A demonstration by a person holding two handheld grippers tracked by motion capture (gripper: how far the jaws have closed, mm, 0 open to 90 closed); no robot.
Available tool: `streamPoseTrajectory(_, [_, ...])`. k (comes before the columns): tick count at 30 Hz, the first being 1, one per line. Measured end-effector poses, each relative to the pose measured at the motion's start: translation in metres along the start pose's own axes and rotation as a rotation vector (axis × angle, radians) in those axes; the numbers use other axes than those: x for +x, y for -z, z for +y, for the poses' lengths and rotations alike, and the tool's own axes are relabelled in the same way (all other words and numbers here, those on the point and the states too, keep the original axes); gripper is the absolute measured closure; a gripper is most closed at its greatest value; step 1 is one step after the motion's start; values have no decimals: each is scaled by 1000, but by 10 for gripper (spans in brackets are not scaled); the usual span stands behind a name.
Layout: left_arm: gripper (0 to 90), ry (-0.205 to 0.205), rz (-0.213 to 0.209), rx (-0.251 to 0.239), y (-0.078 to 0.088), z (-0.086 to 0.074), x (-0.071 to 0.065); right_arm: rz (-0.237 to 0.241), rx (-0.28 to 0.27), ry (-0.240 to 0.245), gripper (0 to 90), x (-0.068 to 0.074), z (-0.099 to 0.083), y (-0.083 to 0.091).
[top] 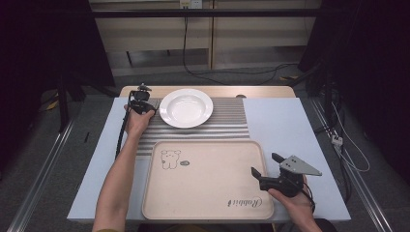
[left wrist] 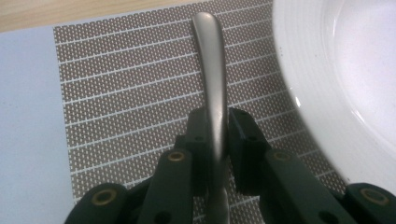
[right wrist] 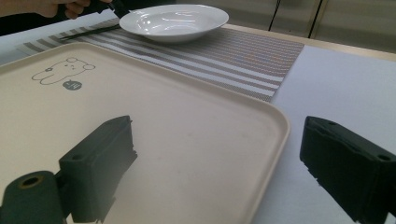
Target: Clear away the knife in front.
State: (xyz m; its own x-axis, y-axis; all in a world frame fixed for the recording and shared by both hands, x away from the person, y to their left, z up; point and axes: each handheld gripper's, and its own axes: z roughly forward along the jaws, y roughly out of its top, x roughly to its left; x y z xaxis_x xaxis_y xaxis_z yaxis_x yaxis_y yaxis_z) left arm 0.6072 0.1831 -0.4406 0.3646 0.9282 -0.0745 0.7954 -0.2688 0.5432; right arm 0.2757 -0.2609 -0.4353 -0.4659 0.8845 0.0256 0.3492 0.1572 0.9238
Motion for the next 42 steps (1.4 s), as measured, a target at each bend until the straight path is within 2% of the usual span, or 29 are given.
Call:
streamPoseTrajectory(6, [787, -23, 11, 11, 0, 1, -2, 5, 0, 0, 99, 0, 0, 0])
streamPoseTrajectory(13, [783, -34, 45, 27, -1, 4, -7, 3, -2, 1, 99, 0, 0, 0])
streamPoseTrajectory(16, [785, -53, 48, 33, -1, 4, -7, 3, 0, 1, 99, 0, 0, 0])
streamPoseTrajectory(19, [798, -50, 51, 40, -1, 5, -7, 5, 1, 0, 100, 0, 0, 0])
streamPoseTrajectory(25, [800, -36, 25, 59, 2, 5, -6, 5, 2, 2, 100, 0, 0, 0])
streamPoseTrajectory(27, [800, -31, 32, 61, 2, 4, -6, 7, 4, 0, 100, 0, 0, 0])
streamPoseTrajectory(28, [800, -45, 36, 63, 3, 4, -6, 9, 5, 0, 100, 0, 0, -1])
streamPoseTrajectory(31, [800, -40, 37, 66, 3, 4, -9, 9, 7, 1, 100, 0, 0, -1])
streamPoseTrajectory(33, [800, -60, 31, 80, 4, 5, -8, 8, 5, -1, 100, 1, 0, -1])
streamPoseTrajectory(42, [800, -64, 26, 71, 12, 6, -7, 7, 5, 0, 100, 0, 0, -1])
